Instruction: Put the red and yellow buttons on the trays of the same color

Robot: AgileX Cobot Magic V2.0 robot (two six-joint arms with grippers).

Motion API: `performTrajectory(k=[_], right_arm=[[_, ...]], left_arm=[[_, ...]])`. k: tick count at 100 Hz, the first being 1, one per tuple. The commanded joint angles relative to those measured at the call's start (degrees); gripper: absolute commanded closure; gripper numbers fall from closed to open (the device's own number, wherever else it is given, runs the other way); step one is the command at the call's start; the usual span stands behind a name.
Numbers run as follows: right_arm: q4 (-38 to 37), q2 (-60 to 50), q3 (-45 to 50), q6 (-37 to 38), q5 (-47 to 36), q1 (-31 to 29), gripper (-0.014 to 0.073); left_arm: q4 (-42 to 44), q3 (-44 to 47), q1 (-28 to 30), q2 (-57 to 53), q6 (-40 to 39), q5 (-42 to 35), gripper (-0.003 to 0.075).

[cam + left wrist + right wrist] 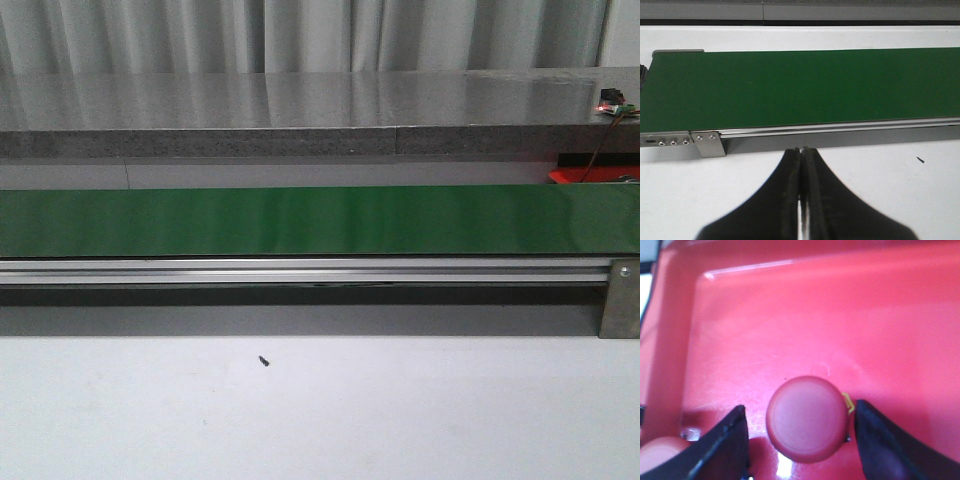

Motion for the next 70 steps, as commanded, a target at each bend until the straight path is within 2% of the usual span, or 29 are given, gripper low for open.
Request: performTrajectory(k=[1, 24, 34, 42, 53, 70], right_arm=[[0.2, -5.0, -1.3, -0.1, 1.0, -0.3, 0.0125], [-0.4, -9.9, -1.3, -0.1, 7.2, -0.3, 0.0146], [-1.0, -11.8, -1.3, -0.1, 11.0, -0.3, 0.0271], [-0.8, -13.7, -0.3, 0.0, 13.8, -0.3, 0.044], [0.9, -17.3, 3.8, 0.0, 13.4, -0.3, 0.067], [4.8, -23.0, 11.2, 0.0, 8.3, -0.2, 0.0652]], left_arm=[[-1.0, -1.5, -0.5, 0.1, 0.0, -3.9, 0.074], [-1.0, -1.5, -0.5, 0.1, 0.0, -3.9, 0.074], [-1.0, -1.5, -0.5, 0.1, 0.0, -3.9, 0.074], [-1.0, -1.5, -0.5, 0.1, 0.0, -3.9, 0.074], [-1.0, -1.5, -0.5, 0.1, 0.0, -3.9, 0.074], [-1.0, -1.5, -0.5, 0.1, 0.0, -3.9, 0.074]])
